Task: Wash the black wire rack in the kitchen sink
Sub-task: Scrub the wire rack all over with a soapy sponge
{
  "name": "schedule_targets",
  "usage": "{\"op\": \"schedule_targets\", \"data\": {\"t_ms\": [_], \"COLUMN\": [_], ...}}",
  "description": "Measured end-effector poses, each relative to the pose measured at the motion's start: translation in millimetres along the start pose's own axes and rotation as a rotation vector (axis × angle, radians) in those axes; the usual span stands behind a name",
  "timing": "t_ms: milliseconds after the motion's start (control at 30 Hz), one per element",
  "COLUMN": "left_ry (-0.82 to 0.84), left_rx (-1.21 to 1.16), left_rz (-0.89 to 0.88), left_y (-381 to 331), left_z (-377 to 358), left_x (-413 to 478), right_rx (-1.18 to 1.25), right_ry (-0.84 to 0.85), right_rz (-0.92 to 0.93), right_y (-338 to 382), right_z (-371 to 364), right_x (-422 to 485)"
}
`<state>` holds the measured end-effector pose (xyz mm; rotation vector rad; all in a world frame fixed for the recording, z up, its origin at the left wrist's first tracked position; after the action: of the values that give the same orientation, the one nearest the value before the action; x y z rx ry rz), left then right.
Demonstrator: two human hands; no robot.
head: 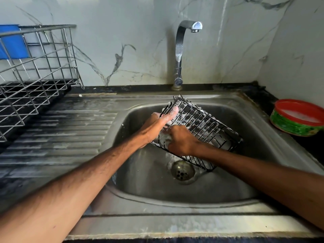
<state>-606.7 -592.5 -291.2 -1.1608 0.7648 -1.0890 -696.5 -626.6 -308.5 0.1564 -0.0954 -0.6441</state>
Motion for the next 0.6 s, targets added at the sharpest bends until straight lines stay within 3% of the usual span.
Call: {"op": "schedule_targets", "data": {"t_ms": [333, 500, 600], "left_ry": [0.049, 0.092, 0.076], "left_rx": [0.029, 0.028, 0.051], "left_rz": [0.035, 0.050, 0.058], "left_y": [8, 5, 3], "left_z": [-4, -6, -4], "left_x": [3, -2, -5], "right_rx": [0.101, 0.476, 0.389], "right_ry": [0.113, -0.104, -0.133], "right_rz": [0.095, -0.065, 0.028], "right_y": [3, -6, 2], "right_z": [19, 33, 30], "right_x": [-10, -8, -9]}}
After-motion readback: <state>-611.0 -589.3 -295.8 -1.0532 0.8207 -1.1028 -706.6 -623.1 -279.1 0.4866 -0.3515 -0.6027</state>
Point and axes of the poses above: each hand's wrist, its own x-axis towards the middle knuckle, its own z-axis out of the back of the hand, y = z × x, the point moved 7 cm from there along x, towards the middle knuckle, and after that the axes turned 15 degrees about -x, right-handed, at the moved point
